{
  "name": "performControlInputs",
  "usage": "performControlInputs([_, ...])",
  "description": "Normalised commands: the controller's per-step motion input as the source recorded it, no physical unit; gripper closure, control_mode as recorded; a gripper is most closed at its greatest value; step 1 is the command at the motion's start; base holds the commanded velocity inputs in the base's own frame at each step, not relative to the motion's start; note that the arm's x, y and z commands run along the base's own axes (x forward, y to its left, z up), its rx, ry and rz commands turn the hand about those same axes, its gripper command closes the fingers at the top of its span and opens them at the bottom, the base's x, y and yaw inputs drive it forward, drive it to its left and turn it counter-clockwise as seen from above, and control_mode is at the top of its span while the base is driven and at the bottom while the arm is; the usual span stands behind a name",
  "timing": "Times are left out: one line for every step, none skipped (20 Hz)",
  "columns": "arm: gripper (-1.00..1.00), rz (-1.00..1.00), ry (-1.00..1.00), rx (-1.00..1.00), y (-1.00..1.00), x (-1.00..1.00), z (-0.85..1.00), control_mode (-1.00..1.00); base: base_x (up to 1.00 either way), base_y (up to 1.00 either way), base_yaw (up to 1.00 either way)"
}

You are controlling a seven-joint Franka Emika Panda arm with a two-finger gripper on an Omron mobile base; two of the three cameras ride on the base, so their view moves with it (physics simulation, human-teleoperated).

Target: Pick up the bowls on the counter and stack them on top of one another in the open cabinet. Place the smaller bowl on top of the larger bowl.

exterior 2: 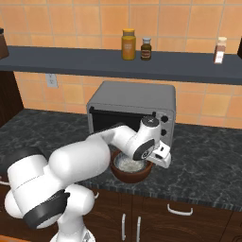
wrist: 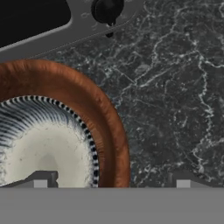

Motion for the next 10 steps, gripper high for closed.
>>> performControlInputs([-1.00,0.05,0.03,0.05,0.00,0.06,-0.24,-1.00,0.00,0.00,0.00])
performControlInputs([-1.00,0.05,0.02,0.03,0.03,0.04,-0.20,-1.00,0.00,0.00,0.00])
performControlInputs([-1.00,0.03,0.03,0.00,0.21,0.10,-0.15,-1.00,0.00,0.00,0.00])
performControlInputs([-1.00,0.02,0.07,0.00,0.21,0.21,-0.14,-1.00,0.00,0.00,0.00])
performControlInputs([-1.00,0.01,0.07,0.00,0.09,0.19,-0.17,-1.00,0.00,0.00,0.00])
performControlInputs([-1.00,0.01,0.00,0.00,0.00,0.09,-0.06,-1.00,0.00,0.00,0.00])
performControlInputs([-1.00,0.00,0.00,0.00,0.00,0.05,-0.09,-1.00,0.00,0.00,0.00])
performControlInputs([-1.00,0.00,0.01,0.00,0.00,0.09,-0.18,-1.00,0.00,0.00,0.00])
performControlInputs([-1.00,0.00,0.03,0.00,0.00,0.16,-0.26,-1.00,0.00,0.00,0.00])
performControlInputs([-1.00,0.00,0.06,0.00,0.00,0.18,-0.29,-1.00,0.00,0.00,0.00])
